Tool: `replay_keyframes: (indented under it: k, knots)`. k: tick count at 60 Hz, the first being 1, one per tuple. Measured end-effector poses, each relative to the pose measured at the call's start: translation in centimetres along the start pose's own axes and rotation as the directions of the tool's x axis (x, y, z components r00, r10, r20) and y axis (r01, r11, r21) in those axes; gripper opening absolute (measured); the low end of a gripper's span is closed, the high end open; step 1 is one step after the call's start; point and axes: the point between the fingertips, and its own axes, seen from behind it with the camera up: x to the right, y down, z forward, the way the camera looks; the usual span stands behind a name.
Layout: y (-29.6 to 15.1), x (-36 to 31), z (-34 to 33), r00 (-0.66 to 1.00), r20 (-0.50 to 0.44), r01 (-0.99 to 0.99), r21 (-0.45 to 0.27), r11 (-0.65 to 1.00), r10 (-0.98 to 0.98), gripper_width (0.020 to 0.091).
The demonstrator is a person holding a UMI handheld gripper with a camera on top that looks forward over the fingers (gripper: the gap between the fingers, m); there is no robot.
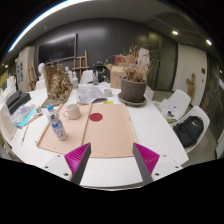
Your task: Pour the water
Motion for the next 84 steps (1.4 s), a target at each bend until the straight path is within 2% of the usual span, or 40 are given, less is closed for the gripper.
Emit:
replay_keyframes:
  k: [19, 36, 40, 42, 49, 55, 61, 63, 68, 74, 80, 84]
  knots:
    - [1.4, -19.3, 5.9, 0.987, 0.156, 0.02, 0.072, 0.997, -0.031, 0.0857]
    - [-1.1, -26.7, 16.3, 0.993, 0.116, 0.015, 0.182, 0.983, -0.036, 0.0854]
    - [-1.6, -27.4, 18.3, 0.995, 0.099, 0.012, 0.204, 0.979, -0.033, 0.0811]
    - [-1.9, -27.6, 19.2, 0.995, 0.091, 0.01, 0.215, 0.976, -0.031, 0.0767]
    - [-2.0, -27.8, 21.3, 0.998, 0.05, 0.029, 0.226, 0.974, -0.041, 0.0528]
    - [-2.3, -28.2, 21.4, 0.998, 0.047, 0.017, 0.247, 0.969, -0.03, 0.0477]
    - [-2.2, -28.1, 21.3, 0.998, 0.05, 0.012, 0.23, 0.973, -0.024, 0.0378]
    - [-2.3, -28.2, 21.2, 0.998, 0.052, 0.016, 0.221, 0.975, -0.028, 0.0358]
    - [-3.3, -29.6, 20.6, 0.997, 0.062, 0.033, 0.216, 0.976, -0.048, 0.0358]
    - [-6.1, -32.2, 19.4, 0.993, 0.111, 0.011, 0.244, 0.97, -0.04, 0.0356]
    - [-10.2, -35.3, 18.7, 0.974, 0.216, -0.121, 0.257, 0.959, 0.065, 0.0357]
    - [-13.3, -36.8, 18.6, 0.93, 0.308, -0.278, 0.232, 0.932, 0.201, 0.0356]
